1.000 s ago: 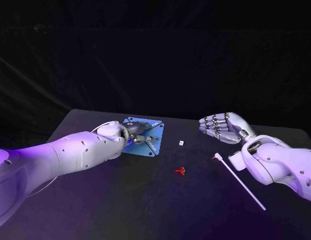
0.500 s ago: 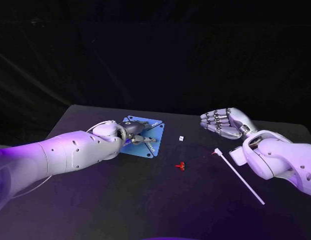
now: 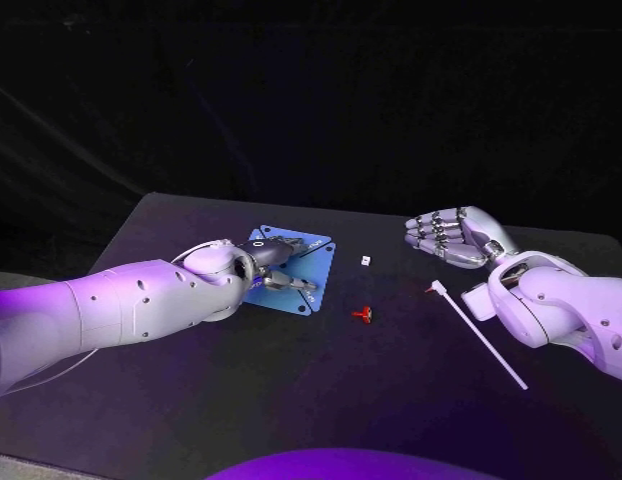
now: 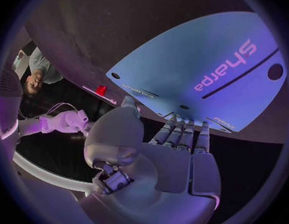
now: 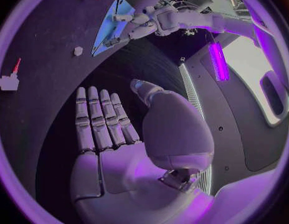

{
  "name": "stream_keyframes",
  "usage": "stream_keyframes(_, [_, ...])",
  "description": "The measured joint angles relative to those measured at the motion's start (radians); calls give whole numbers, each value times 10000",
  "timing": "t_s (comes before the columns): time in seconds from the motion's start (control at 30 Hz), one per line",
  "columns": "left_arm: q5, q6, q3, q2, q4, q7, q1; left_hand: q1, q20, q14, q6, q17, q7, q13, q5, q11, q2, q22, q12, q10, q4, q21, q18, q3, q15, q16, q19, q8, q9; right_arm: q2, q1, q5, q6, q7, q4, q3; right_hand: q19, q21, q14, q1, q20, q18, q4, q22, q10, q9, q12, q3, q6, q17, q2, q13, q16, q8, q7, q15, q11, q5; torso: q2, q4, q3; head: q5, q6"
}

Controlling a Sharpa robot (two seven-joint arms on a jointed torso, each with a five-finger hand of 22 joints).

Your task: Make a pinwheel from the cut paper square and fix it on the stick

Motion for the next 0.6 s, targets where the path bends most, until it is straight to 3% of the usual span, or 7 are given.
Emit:
stream_keyframes(0.07, [-46, -92, -8, -127, 212, -52, -74, -161, -3, 0, 0, 0, 0, 0, 0, -11, -674, 1, 0, 11, 10, -51, 1, 634, 0, 0, 3, 0, 0, -16, -44, -1, 10, -3, -12, 0, 0, 0, 0, 0, 0, 0, 0, 0, 0, 0, 0, 0, 0, 0, 0, 0, 0, 0, 0, 0, 0, 0, -22, 7, -1, -18, -53])
stream_keyframes(0.1, [-65, -137, -12, -179, 297, -71, -103, -201, -4, 1, 0, 0, 0, 0, 0, -49, -917, 1, 0, 49, 15, -60, 2, 806, 0, 0, 4, 0, 0, -24, -62, -1, 14, -5, -18, 0, 0, 0, 0, 0, 0, 1, 0, 0, 0, 0, 0, 0, 0, 0, 0, 0, 0, 0, 0, 0, 0, 0, -35, 12, -1, -23, -77])
stream_keyframes(0.2, [-127, -328, -19, -326, 497, -133, -176, -217, -316, 58, 41, 1, -41, 0, 0, -85, -1487, 2, 0, 85, 35, -84, 7, 986, -57, 0, 335, 0, 0, -50, -121, -2, 27, -10, -44, 0, 0, 0, 0, 0, 0, 1, 0, -10, 0, 0, 0, 0, 0, -9, 0, 0, 0, 0, 0, 0, 0, 0, -61, 17, 1, -35, -119])
stream_keyframes(0.4, [-201, -664, -38, -438, 664, -194, -254, -107, -271, 59, 94, 1, -18, 0, 35, -100, -2008, 6, 0, 100, 62, -83, 125, 894, -58, 0, 521, 1, 11, -66, -205, -9, 37, -20, -98, 0, 0, 0, 0, 0, 0, 1, 0, -10, 0, 1, 0, 0, 0, -9, 0, 0, 0, 0, 0, 0, 0, 0, -68, 19, 0, -38, -133])
stream_keyframes(0.53, [-249, -894, -14, -476, 748, -228, -278, -104, 48, 84, 155, 6, -78, 1, 71, -153, -2441, 18, 0, 153, 63, -83, 193, 533, -83, 0, 908, 1, 17, -75, -227, -23, 39, -23, -121, 0, 0, 0, 0, 0, 0, 1, 0, -25, 0, -9, 0, 0, 0, -23, 0, 0, 0, 0, 0, 0, 0, 0, -50, 13, 0, -45, -118])
stream_keyframes(0.6, [-267, -994, 32, -502, 810, -263, -298, -118, 116, 108, 197, 17, -73, 4, 79, -189, -2512, 95, 0, 196, 74, -79, 354, 466, -107, 0, 938, 1, 27, -84, -233, -28, 39, -25, -132, 0, 0, 0, 0, 0, 0, 1, 0, -26, 0, -9, 0, 0, 0, -23, 0, 0, 0, 0, 0, 0, 0, 0, -43, 12, 0, -46, -111])
